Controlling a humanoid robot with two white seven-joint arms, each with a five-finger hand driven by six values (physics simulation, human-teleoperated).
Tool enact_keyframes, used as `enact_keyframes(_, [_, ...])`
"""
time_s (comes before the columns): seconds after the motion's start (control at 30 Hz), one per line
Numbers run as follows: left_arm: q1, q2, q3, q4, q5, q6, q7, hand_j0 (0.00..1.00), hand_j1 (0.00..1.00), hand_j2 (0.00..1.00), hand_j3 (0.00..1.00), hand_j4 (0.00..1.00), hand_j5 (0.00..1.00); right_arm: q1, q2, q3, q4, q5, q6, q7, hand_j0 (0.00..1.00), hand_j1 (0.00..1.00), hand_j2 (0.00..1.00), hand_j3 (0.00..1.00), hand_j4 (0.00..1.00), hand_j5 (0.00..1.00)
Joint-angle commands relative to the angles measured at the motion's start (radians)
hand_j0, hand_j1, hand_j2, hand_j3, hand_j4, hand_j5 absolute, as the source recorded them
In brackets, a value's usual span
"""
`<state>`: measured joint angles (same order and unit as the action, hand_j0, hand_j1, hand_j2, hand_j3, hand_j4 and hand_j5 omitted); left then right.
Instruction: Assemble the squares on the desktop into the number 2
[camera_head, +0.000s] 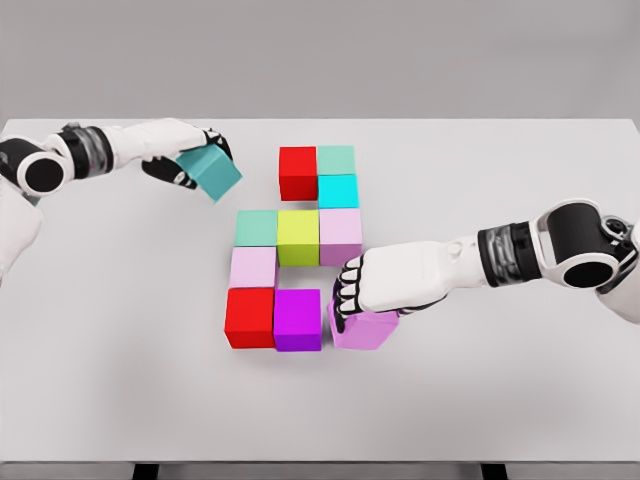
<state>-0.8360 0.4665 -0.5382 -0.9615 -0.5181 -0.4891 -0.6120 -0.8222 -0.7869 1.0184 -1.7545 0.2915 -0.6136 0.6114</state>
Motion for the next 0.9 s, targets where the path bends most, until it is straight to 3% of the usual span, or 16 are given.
enact_keyframes(0.0, [0.0, -0.02, 0.001, -0.003, 0.006, 0.112, 0.001, 0.52, 0.52, 0.52, 0.52, 0.52, 0.52, 0.0, 0.0, -0.001, 0.001, -0.009, 0.003, -0.001, 0.64, 0.64, 0.64, 0.64, 0.64, 0.64])
enact_keyframes(0.33, [0.002, -0.111, -0.003, -0.014, 0.004, 0.494, 0.001, 0.52, 0.52, 0.52, 0.52, 0.52, 0.52, -0.002, 0.005, 0.0, 0.001, -0.008, 0.064, -0.001, 0.64, 0.64, 0.64, 0.64, 0.64, 0.64])
enact_keyframes(0.5, [0.006, -0.132, -0.013, -0.103, 0.001, 0.678, 0.001, 0.52, 0.52, 0.52, 0.52, 0.52, 0.52, 0.0, 0.014, 0.002, 0.001, -0.008, 0.064, -0.001, 0.64, 0.64, 0.64, 0.64, 0.64, 0.64])
enact_keyframes(0.7, [0.002, -0.147, -0.017, -0.134, 0.0, 0.84, 0.001, 0.52, 0.52, 0.52, 0.52, 0.52, 0.52, -0.002, 0.014, 0.0, 0.001, -0.008, 0.066, -0.001, 0.65, 0.65, 0.65, 0.65, 0.65, 0.65])
enact_keyframes(0.73, [0.0, -0.149, -0.019, -0.135, -0.002, 0.874, 0.001, 0.52, 0.52, 0.52, 0.52, 0.52, 0.52, 0.0, 0.014, 0.0, 0.001, -0.008, 0.064, -0.001, 0.75, 0.75, 0.75, 0.75, 0.75, 0.75])
enact_keyframes(0.77, [0.002, -0.149, -0.02, -0.144, -0.003, 0.906, 0.001, 0.52, 0.52, 0.52, 0.52, 0.52, 0.52, -0.002, 0.012, -0.001, 0.001, -0.006, 0.063, -0.001, 1.0, 1.0, 1.0, 1.0, 1.0, 1.0])
enact_keyframes(0.87, [-0.003, -0.147, -0.085, -0.183, -0.005, 0.995, 0.001, 0.52, 0.52, 0.52, 0.52, 0.52, 0.52, -0.002, 0.014, -0.008, 0.001, -0.006, 0.061, -0.001, 1.0, 1.0, 1.0, 1.0, 1.0, 1.0])
